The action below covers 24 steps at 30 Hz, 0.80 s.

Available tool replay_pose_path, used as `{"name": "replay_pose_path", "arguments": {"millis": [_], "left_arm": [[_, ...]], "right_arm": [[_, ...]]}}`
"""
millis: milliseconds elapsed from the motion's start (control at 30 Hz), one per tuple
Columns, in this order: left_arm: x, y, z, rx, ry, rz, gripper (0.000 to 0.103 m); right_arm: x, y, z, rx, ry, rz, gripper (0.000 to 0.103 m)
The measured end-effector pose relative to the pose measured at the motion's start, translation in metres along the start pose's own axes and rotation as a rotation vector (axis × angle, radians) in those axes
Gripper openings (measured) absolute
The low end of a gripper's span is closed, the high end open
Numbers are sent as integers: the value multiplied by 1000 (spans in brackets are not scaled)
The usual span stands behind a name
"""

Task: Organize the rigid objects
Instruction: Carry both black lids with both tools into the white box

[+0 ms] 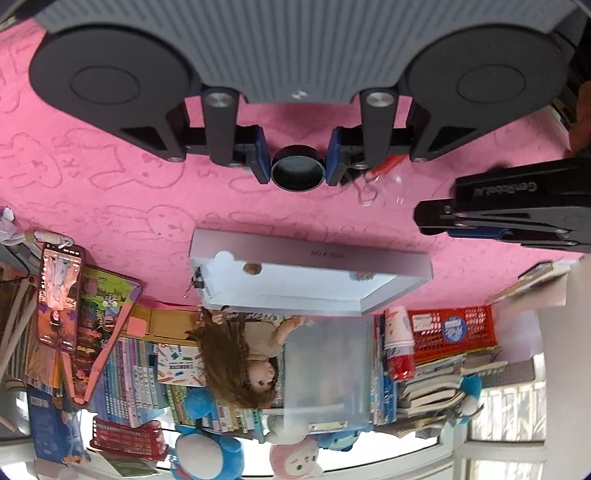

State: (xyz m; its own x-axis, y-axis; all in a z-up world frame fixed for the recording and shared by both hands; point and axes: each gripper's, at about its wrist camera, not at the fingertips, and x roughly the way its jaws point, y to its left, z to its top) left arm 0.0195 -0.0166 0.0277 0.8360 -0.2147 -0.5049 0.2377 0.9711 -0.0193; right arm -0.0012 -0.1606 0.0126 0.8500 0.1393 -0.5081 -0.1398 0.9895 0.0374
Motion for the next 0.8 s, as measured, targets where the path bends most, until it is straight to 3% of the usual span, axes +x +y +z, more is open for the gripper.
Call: {"name": "replay_pose_path", "arguments": {"millis": [467, 800], "left_arm": [[30, 32, 69, -69, -13, -28, 30], [81, 55, 118, -113, 6, -12, 30]], "right_arm": [[34, -45, 67, 123, -2, -34, 37], [74, -65, 110, 149, 25, -19, 37]]}}
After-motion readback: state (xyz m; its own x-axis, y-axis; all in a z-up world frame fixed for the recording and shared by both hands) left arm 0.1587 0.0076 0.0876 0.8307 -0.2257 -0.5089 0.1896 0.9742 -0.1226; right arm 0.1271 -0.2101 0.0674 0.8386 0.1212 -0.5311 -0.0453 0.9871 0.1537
